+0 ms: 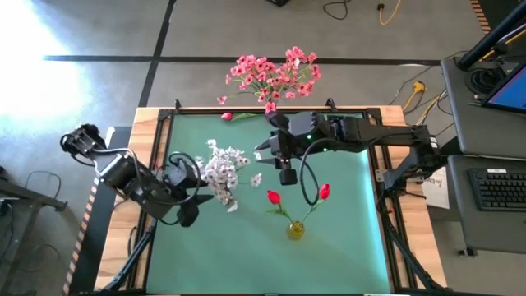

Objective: Sort flowers into vase by color
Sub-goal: Put the red tulip into the yellow flower vase

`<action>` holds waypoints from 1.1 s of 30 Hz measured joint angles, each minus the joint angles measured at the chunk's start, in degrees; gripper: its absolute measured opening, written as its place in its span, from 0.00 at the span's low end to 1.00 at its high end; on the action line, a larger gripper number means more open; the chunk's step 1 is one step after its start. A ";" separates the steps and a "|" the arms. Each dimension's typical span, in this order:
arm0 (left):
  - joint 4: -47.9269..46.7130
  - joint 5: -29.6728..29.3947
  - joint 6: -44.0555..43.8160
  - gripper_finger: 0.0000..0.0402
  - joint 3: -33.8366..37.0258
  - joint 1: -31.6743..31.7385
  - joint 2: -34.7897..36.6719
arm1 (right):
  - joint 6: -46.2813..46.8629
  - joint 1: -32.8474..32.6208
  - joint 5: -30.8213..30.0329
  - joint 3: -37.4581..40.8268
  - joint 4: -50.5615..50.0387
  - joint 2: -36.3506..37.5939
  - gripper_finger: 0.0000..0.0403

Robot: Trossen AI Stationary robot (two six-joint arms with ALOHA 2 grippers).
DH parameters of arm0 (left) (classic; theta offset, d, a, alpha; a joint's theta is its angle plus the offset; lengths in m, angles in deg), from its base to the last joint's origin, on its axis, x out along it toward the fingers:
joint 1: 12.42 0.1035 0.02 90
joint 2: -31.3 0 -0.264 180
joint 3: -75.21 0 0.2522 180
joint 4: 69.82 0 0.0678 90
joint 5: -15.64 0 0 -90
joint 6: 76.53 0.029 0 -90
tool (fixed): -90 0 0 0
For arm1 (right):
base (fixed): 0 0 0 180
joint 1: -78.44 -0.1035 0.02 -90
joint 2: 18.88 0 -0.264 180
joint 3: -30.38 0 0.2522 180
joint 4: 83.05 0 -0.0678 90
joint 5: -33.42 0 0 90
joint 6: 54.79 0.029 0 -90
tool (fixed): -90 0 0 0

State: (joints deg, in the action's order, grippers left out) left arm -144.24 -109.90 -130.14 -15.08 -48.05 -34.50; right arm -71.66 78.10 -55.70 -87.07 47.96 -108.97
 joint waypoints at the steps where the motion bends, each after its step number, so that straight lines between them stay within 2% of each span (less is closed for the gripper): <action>1: -0.15 0.39 0.08 0.48 -0.80 0.00 -0.02 | 0.40 -0.02 0.00 -0.44 -0.44 0.15 0.36; 5: 0.13 0.64 2.04 0.48 -4.52 0.00 -0.14 | 0.53 -0.02 0.01 -2.42 -2.95 1.31 0.36; 8: 0.82 0.21 6.73 0.48 -7.56 0.00 -0.80 | 0.61 -0.02 0.00 -4.04 -5.81 2.51 0.36; 15: 2.27 -9.32 22.60 0.48 -17.92 1.39 -4.85 | 4.92 -0.02 0.00 -6.19 -13.84 6.02 0.36; 21: 1.97 -10.20 35.78 0.48 -28.81 6.30 -9.26 | 6.63 -0.02 -0.02 -6.09 -20.16 9.66 0.36; 24: -1.78 -6.00 40.68 0.48 -33.06 11.44 -10.75 | 6.84 -0.02 0.00 -6.07 -21.48 11.44 0.36; 27: -6.08 -0.19 43.26 0.48 -34.39 18.16 -11.31 | 6.84 -0.02 0.02 -5.57 -22.00 13.05 0.36; 29: -6.96 2.84 45.47 0.47 -33.75 23.03 -11.12 | 6.57 -0.02 0.07 -4.97 -22.02 13.84 0.36; 33: -5.99 13.19 51.86 0.45 -29.69 31.84 -8.47 | 5.37 -0.02 0.17 -2.92 -21.91 15.46 0.36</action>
State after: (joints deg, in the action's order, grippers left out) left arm -150.24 -96.71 -78.29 -44.77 -16.21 -42.97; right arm -66.29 78.08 -55.52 -89.99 26.05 -93.51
